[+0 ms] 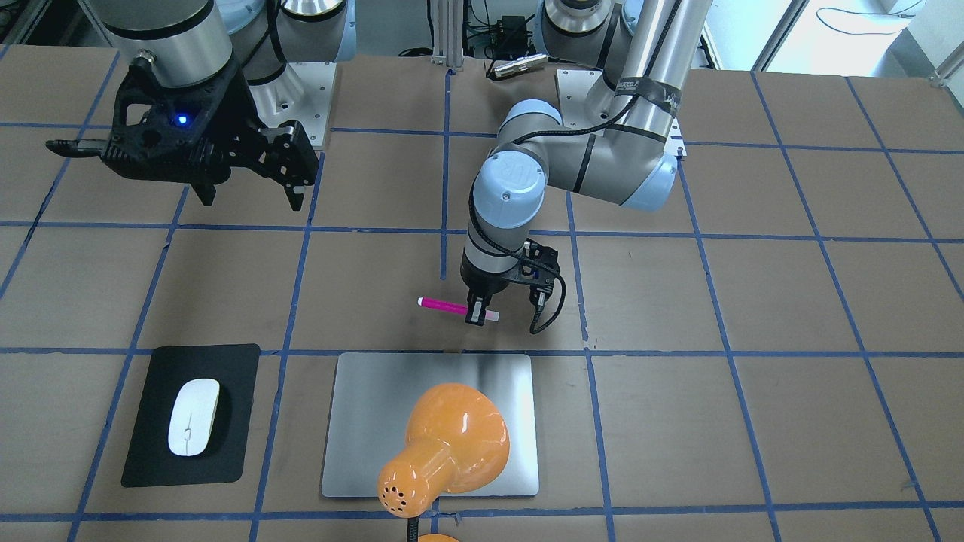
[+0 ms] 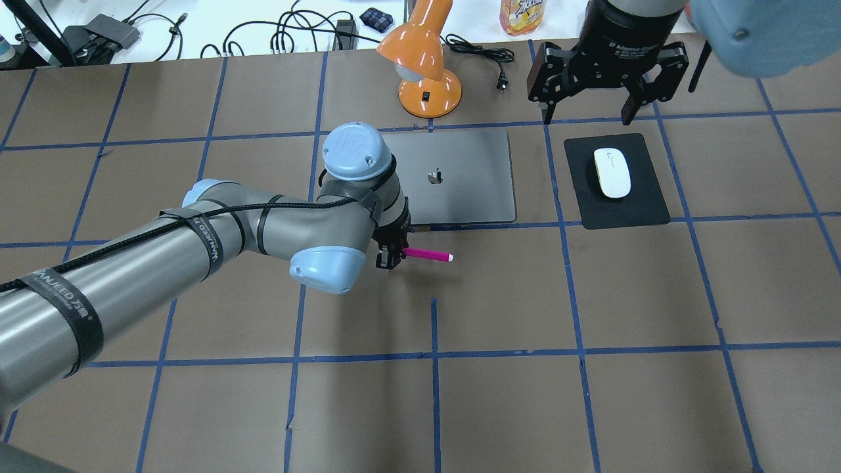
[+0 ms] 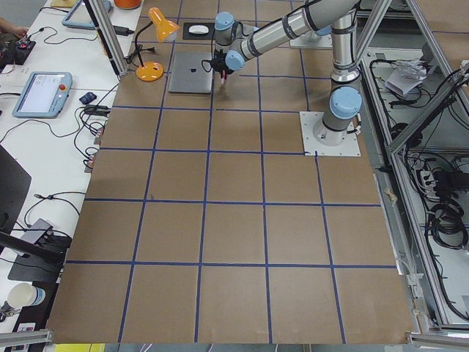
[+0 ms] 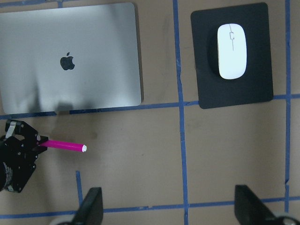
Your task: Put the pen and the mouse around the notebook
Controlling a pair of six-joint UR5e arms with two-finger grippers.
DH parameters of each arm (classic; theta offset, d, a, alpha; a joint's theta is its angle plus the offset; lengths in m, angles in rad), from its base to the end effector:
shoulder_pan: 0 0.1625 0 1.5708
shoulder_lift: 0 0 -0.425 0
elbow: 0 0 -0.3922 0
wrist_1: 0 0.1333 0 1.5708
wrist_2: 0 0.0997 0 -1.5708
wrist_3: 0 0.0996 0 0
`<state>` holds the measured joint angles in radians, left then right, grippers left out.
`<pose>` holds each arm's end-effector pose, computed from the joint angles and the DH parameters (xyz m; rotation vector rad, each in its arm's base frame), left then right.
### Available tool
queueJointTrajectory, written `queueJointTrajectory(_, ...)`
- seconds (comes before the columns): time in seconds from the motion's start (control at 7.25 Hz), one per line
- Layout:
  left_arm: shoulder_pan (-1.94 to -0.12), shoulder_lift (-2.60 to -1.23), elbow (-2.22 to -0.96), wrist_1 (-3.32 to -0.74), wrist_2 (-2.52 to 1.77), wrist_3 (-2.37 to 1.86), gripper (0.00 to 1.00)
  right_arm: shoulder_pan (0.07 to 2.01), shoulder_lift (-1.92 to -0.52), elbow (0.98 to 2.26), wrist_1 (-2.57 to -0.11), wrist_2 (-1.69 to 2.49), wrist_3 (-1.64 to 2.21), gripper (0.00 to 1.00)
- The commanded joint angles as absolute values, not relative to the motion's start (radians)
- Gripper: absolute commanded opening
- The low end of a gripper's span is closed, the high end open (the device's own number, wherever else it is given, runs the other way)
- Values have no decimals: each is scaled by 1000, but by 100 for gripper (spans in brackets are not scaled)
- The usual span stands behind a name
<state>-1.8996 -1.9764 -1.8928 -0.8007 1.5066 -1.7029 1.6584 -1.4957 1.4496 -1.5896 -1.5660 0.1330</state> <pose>-0.3145 -0.4891 0.1971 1.9464 -2.3758 -0.0494 0.1796 -0.5159 0.5115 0.0708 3.1273 -0.1001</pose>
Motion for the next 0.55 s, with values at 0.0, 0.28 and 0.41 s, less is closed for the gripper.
queueJointTrajectory(0.0,-1930,-1994,-1890,-773,1506,-1778,0,1654,-1508,1470,-1643,-1577,109,100)
queueJointTrajectory(0.28,-1930,-1996,-1894,-776,1508,-1766,11,1648,-1508,1465,-1608,-1577,107,100)
queueJointTrajectory(0.41,-1930,-1996,-1898,-776,1506,-1763,70,1640,-1506,1456,-1600,-1577,106,100)
